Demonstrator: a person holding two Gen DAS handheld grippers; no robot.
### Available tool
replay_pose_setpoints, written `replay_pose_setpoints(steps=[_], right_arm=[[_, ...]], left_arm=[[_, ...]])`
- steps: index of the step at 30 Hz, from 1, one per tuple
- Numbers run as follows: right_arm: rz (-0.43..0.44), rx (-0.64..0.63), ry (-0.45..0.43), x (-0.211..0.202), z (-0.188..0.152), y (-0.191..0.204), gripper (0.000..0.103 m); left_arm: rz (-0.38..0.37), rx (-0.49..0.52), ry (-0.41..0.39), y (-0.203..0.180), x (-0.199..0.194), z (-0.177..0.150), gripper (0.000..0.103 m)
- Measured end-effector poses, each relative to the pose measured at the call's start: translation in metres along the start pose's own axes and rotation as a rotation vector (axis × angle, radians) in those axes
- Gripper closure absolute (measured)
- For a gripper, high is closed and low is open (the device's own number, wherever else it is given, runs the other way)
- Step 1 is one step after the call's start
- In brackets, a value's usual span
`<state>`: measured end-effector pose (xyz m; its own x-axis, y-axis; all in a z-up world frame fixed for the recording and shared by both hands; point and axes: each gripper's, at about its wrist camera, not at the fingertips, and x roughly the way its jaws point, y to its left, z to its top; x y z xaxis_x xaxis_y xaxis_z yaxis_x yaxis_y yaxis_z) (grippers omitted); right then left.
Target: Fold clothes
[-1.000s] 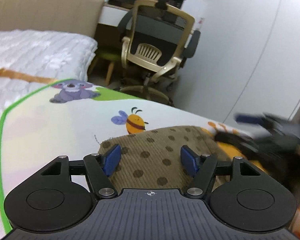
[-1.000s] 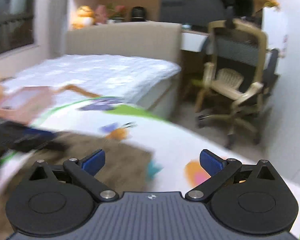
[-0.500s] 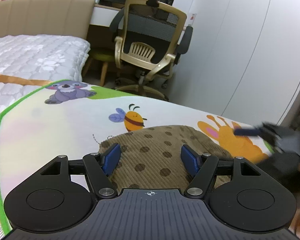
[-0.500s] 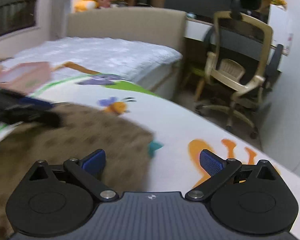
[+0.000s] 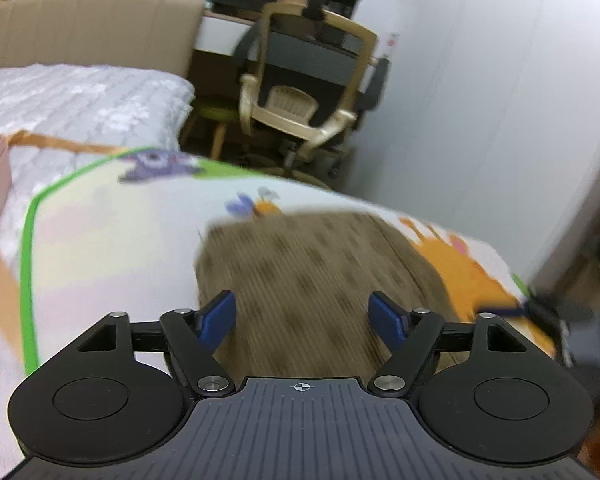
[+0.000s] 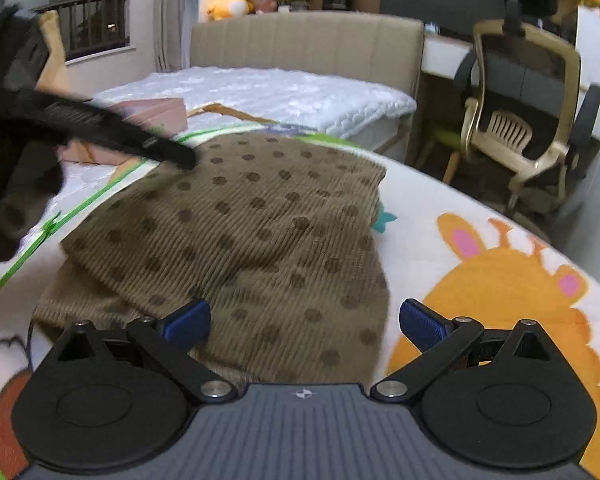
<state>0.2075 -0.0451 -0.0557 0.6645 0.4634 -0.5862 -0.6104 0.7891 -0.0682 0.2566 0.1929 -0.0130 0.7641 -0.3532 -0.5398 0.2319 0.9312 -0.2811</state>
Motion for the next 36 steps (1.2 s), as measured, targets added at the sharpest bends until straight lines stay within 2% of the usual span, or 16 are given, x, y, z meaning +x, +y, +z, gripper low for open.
replay_pose_setpoints(steps=[3,7,10,15,19,24,27,29,31,35,36], right_arm=[[-0.039,-0.018,-0.025,-0.008,-0.005,0.0,0.0],[-0.038,0.021,0.02,0.002,-0.005,-0.005,0.0],[-0.03,0.006,0.041,0.008,-0.011,0.001,0.0],[-0.03,0.048,0.044,0.002,-0.021,-0.001,0.0],[-0.012,0.095,0.029,-0.022,-0.033,0.001,0.0],[-0.017,0.099,-0.009,-0.062,-0.064,0.01,0.0],[-0.079,0.11,-0.025,-0.079,-0.081,0.012,0.0],[-0.117,0.122,-0.026,-0.087,-0.089,0.01,0.0],[-0.133,0.128,-0.036,-0.091,-0.09,0.008,0.0],[-0.14,0.145,0.061,-0.073,-0.089,0.002,0.0],[-0.13,0.16,0.066,-0.072,-0.09,-0.001,0.0]], left_arm=[[-0.011,0.048,0.055,-0.012,-0.013,-0.033,0.018],[0.09,0.109,0.128,-0.021,-0.005,-0.062,0.014],[0.128,0.095,0.119,-0.02,-0.009,-0.063,0.01],[0.219,0.116,0.048,-0.042,-0.032,-0.072,0.009],[0.304,0.053,-0.057,-0.071,-0.064,-0.084,0.001],[0.3,0.052,-0.069,-0.111,-0.074,-0.117,0.0],[0.297,0.052,-0.074,-0.136,-0.079,-0.137,0.0],[0.348,0.089,-0.09,-0.148,-0.073,-0.142,0.0],[0.383,0.104,-0.074,-0.154,-0.063,-0.143,0.0],[0.426,0.105,0.052,-0.149,-0.037,-0.149,0.0],[0.426,0.079,0.042,-0.146,-0.039,-0.148,0.0]])
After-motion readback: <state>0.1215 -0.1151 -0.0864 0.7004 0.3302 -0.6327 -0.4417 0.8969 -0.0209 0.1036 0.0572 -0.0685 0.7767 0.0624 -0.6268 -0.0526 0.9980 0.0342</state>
